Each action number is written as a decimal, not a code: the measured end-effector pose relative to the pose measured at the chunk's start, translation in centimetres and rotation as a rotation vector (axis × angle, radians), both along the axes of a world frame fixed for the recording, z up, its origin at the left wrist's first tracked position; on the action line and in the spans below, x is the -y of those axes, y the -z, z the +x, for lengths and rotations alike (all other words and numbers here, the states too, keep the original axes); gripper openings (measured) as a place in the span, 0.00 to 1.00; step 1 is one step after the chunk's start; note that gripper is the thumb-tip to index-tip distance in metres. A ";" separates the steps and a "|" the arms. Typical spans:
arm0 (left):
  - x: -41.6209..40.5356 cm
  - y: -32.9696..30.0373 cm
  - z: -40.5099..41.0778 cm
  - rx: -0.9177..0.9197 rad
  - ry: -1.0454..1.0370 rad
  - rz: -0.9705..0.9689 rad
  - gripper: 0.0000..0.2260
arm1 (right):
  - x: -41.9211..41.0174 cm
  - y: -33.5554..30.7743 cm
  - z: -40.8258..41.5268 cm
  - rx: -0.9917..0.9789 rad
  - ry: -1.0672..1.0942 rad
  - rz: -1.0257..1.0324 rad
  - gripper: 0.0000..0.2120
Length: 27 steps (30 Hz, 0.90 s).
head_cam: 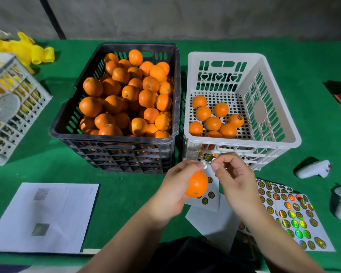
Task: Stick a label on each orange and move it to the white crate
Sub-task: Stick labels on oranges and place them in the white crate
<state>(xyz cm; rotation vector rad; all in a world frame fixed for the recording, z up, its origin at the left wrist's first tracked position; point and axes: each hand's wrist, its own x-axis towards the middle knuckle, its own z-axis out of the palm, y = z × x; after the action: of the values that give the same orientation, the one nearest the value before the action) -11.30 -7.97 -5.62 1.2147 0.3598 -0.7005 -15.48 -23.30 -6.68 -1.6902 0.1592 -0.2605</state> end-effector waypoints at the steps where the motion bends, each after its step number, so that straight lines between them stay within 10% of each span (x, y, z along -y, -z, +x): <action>1: 0.1 0.0 0.0 0.005 -0.007 0.010 0.14 | 0.0 0.1 -0.1 -0.001 -0.001 0.011 0.03; 7: -1.3 0.8 0.6 -0.042 -0.103 0.073 0.05 | 1.5 -0.9 0.3 0.005 0.148 0.193 0.08; 12: -0.3 -0.1 0.2 0.144 -0.180 0.107 0.09 | -0.5 -2.3 -0.4 -0.137 -0.222 0.112 0.05; 22: 0.3 0.4 -0.4 0.108 -0.330 0.007 0.09 | -1.5 -2.3 0.8 -0.300 -0.276 -0.079 0.10; 27: 0.2 -0.1 -0.7 0.105 -0.309 -0.108 0.07 | -1.0 -2.0 0.7 -0.460 -0.309 -0.021 0.26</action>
<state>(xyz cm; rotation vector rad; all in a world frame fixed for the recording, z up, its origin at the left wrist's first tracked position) -11.99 -8.13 -5.56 1.0593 0.4069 -0.3831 -14.79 -22.29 -4.67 -1.7460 0.2318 0.3622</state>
